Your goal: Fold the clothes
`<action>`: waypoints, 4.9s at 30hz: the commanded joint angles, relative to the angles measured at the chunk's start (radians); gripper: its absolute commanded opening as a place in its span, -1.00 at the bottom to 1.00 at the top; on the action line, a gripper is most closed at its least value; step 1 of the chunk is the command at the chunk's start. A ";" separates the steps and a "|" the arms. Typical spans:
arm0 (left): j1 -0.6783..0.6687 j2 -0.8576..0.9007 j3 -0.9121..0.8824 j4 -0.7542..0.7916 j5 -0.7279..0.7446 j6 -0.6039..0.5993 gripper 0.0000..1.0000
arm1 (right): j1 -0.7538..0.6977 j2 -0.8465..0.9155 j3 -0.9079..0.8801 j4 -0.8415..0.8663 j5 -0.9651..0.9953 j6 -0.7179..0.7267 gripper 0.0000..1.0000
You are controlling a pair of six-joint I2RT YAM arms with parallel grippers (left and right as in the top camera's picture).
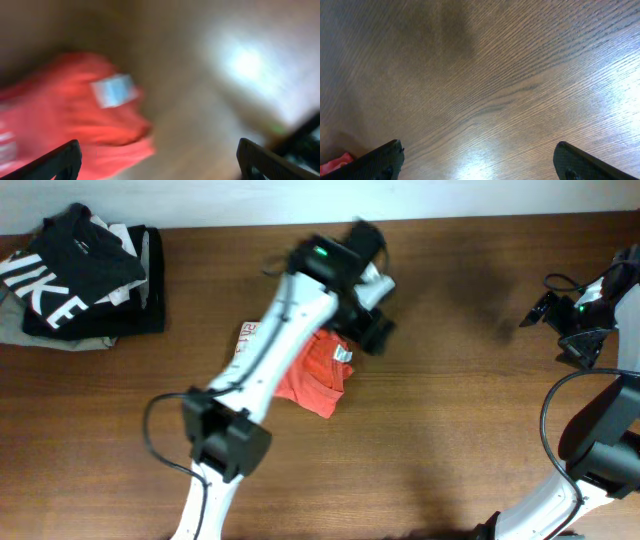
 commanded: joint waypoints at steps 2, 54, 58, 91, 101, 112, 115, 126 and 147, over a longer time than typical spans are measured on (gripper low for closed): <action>0.241 -0.023 0.029 -0.027 -0.183 -0.042 0.98 | 0.000 0.003 0.017 0.000 0.005 0.005 0.97; 0.722 0.234 -0.054 0.374 0.104 0.093 -0.99 | 0.000 0.003 0.017 0.000 0.005 0.005 0.97; 0.773 0.234 0.023 0.418 0.021 0.121 -0.99 | 0.000 0.003 0.017 0.000 0.005 0.005 0.97; 1.099 0.257 0.332 0.464 -0.218 -0.179 -0.97 | 0.000 0.003 0.017 0.000 0.005 0.005 0.97; 1.136 0.364 0.330 0.453 -0.325 -0.254 -0.29 | 0.000 0.003 0.017 0.000 0.005 0.005 0.97; 1.101 0.220 0.411 0.486 -0.203 -0.254 -0.98 | 0.000 0.003 0.017 0.000 0.005 0.005 0.97; 1.065 0.232 0.394 0.557 -0.190 -0.254 -0.99 | 0.000 0.003 0.017 0.000 0.005 0.005 0.97; 0.993 0.502 0.357 0.661 -0.068 -0.254 -0.99 | 0.000 0.003 0.017 0.000 0.005 0.005 0.97; 0.991 -0.359 0.406 -0.083 0.148 -0.254 0.98 | 0.000 -0.020 0.019 -0.174 -0.456 -0.163 0.97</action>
